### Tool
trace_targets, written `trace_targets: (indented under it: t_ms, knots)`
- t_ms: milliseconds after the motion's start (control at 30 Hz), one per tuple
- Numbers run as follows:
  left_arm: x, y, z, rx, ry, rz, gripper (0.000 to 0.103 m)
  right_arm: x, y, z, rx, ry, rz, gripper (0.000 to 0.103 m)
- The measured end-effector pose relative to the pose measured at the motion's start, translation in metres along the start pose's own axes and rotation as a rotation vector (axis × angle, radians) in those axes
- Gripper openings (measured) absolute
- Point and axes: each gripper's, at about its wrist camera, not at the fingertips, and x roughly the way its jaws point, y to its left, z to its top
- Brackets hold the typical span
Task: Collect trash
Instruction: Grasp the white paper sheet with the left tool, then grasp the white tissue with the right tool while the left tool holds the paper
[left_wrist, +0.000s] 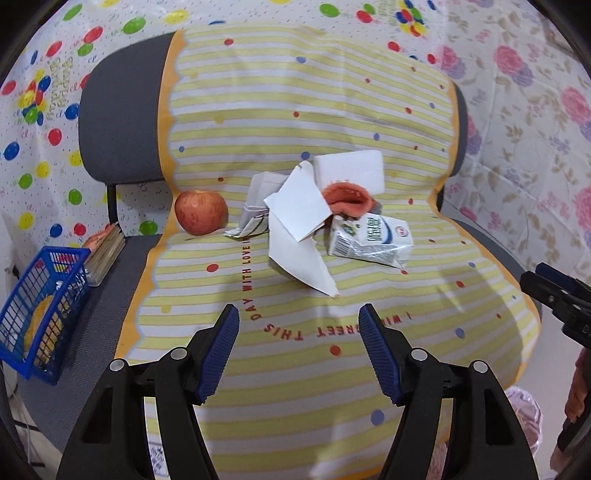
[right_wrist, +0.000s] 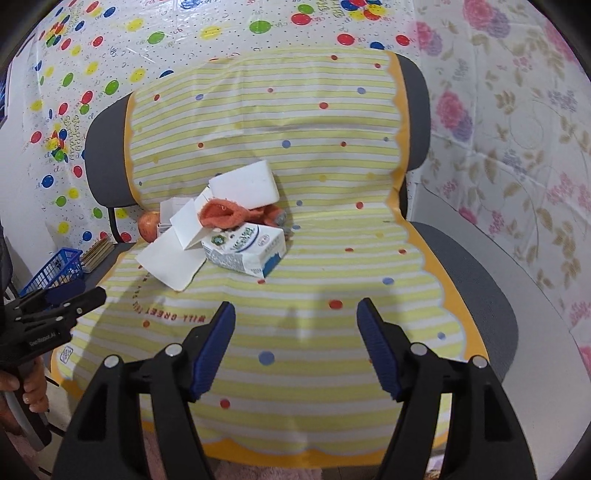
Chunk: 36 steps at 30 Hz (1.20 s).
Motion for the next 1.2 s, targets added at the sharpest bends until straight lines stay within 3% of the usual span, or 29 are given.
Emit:
trace_targets:
  t_ms: [300,333,433,500,567,667,767,900,967,1200]
  knots:
    - [0.064,0.010,0.025,-0.090,0.073,-0.020,0.066,0.040,0.008,0.014,-0.002,0.028,0.008,0.067]
    - [0.073,0.010,0.029,-0.098,0.085,-0.019,0.064,0.043,0.009,0.015,-0.002,0.032,0.006,0.062]
    - [0.096,0.011,0.037,-0.122,0.117,-0.033,0.052,0.052,0.006,0.015,0.000,0.048,0.005,0.043]
    - [0.108,0.012,0.040,-0.139,0.141,-0.037,0.045,0.055,0.005,0.015,-0.002,0.058,0.007,0.037]
    - [0.116,0.014,0.043,-0.165,0.162,-0.058,0.021,0.057,0.004,0.015,-0.006,0.064,0.004,0.037]
    - [0.104,0.013,0.042,-0.155,0.132,-0.063,0.007,0.056,0.001,0.013,-0.004,0.069,0.001,0.037]
    - [0.076,0.009,0.041,-0.086,0.063,-0.008,0.001,0.056,0.000,0.012,0.001,0.072,0.001,0.037]
    - [0.038,0.013,0.032,-0.008,0.007,0.044,0.001,0.056,0.006,0.010,-0.005,0.077,0.017,0.037]
    - [0.026,0.023,0.027,-0.028,-0.002,0.047,0.000,0.055,0.012,0.009,-0.016,0.078,0.025,0.038]
    - [-0.003,0.063,0.018,-0.117,-0.038,0.082,0.000,0.060,0.035,0.011,-0.055,0.087,0.057,0.055]
